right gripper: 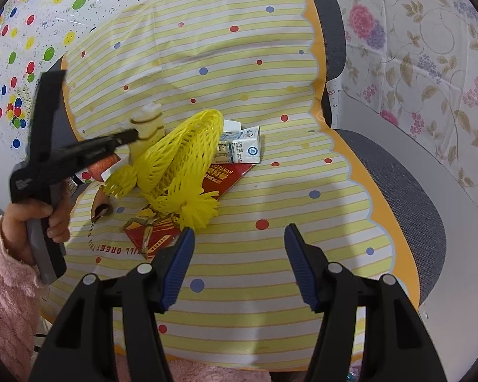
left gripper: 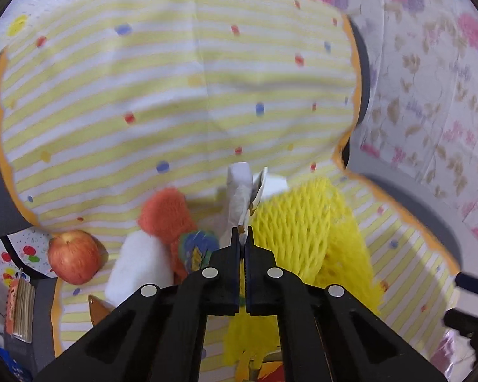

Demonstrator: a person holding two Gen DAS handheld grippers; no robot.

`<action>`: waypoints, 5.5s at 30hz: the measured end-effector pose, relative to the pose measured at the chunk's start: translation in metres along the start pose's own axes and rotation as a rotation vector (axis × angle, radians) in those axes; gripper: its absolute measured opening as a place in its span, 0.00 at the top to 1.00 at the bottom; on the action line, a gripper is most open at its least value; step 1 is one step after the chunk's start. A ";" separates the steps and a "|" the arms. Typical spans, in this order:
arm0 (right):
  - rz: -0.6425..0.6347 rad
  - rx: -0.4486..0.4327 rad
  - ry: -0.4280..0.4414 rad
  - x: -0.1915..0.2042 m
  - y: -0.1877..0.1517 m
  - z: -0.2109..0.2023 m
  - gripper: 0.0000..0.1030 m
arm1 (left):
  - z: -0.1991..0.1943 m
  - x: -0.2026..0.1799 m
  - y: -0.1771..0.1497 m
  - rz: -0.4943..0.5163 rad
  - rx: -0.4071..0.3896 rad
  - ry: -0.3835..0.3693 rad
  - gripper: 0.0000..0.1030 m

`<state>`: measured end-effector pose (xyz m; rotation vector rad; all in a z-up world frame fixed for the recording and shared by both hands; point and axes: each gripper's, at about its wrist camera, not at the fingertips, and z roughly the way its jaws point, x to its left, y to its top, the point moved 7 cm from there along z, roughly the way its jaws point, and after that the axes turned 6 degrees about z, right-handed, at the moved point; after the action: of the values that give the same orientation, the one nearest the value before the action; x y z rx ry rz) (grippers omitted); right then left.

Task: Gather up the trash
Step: 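Grasp the white tissue with the left tool and lift it, then grasp the yellow mesh net with the right tool while the left tool holds the tissue, then carry the tissue and mesh net to the pink bin and open both tools, then move both tools back over the chair seat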

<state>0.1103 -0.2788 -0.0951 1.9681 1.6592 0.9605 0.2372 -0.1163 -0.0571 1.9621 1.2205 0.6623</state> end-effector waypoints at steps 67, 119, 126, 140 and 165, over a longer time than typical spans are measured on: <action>0.158 0.086 0.141 0.044 0.088 0.115 0.25 | -0.136 0.093 -0.092 -0.270 -0.040 0.184 0.98; 0.069 -0.239 -0.303 -0.081 -0.096 -0.203 0.92 | -0.182 -0.235 -0.122 0.138 -0.120 -0.418 0.98; 0.127 -0.202 -0.413 -0.115 -0.144 -0.220 0.92 | -0.181 -0.291 -0.154 0.231 -0.076 -0.523 0.98; 0.198 -0.110 -0.514 -0.168 -0.193 -0.197 0.91 | -0.139 -0.350 -0.187 0.288 0.066 -0.614 0.96; 0.167 -0.181 -0.346 -0.127 -0.142 -0.206 0.62 | -0.147 -0.232 -0.166 0.151 0.037 -0.345 0.52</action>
<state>-0.1435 -0.3974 -0.0819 2.0349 1.1943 0.7439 -0.0566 -0.2333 -0.1111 2.1077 0.8868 0.3542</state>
